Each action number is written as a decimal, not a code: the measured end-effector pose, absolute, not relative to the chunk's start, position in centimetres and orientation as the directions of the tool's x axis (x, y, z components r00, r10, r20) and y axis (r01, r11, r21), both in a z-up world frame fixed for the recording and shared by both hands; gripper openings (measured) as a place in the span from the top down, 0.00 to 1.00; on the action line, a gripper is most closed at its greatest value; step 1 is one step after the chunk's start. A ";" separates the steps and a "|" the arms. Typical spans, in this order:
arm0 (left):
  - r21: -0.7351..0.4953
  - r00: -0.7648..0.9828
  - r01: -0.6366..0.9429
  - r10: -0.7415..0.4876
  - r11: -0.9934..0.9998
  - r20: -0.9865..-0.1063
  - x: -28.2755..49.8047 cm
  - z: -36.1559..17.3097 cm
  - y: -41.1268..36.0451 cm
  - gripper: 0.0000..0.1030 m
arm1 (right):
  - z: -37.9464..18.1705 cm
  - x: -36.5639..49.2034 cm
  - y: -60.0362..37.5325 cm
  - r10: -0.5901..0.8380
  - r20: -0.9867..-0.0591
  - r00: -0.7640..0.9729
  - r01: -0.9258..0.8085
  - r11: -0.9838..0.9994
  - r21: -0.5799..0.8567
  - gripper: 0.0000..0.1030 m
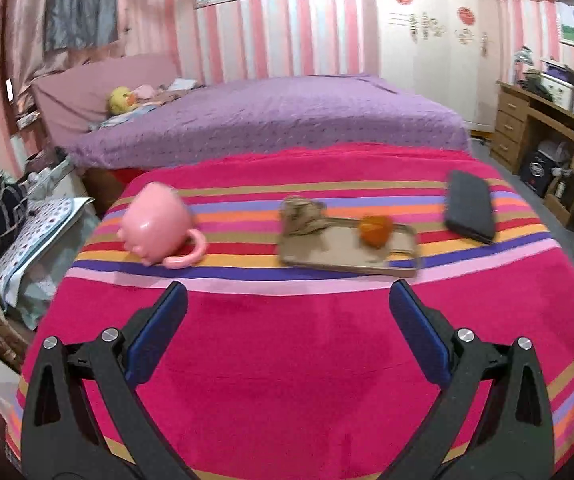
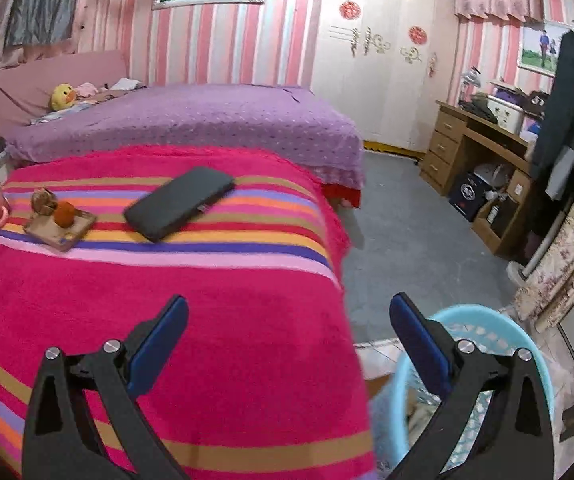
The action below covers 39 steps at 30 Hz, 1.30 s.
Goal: Collect trash
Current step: 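Move both tools back toward the tray on the bedspread, then grasp brown crumpled cloth with left tool while right tool grasps orange peel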
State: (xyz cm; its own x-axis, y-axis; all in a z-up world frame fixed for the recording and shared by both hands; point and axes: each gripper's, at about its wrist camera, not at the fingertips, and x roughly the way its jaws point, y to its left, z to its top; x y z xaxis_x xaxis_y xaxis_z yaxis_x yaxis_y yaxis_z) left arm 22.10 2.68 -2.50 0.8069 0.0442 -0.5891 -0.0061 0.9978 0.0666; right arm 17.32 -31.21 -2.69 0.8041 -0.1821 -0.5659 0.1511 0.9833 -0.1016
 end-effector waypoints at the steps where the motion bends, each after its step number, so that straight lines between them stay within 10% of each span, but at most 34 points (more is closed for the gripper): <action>1: 0.058 0.804 -0.019 0.050 0.998 -0.592 22.4 -2.6 3.5 0.05 | -2.7 17.7 -30.5 -0.170 -0.567 0.806 0.141 0.985 -0.096 0.05; 20: 0.034 0.792 -0.111 0.109 0.993 -0.601 27.6 -3.4 11.7 0.05 | -5.4 31.3 -13.7 0.108 -0.625 0.774 -0.162 0.986 -0.030 0.06; 30: 0.022 0.785 -0.090 0.084 0.996 -0.614 29.4 -4.0 11.4 0.05 | -8.1 35.4 -9.3 0.259 -0.712 0.653 -0.331 0.943 0.040 0.71; 39: 0.068 0.795 0.009 0.035 0.998 -0.606 31.5 -4.1 6.0 0.05 | -5.1 33.5 -13.9 0.233 -0.614 0.755 -0.290 0.957 0.006 0.80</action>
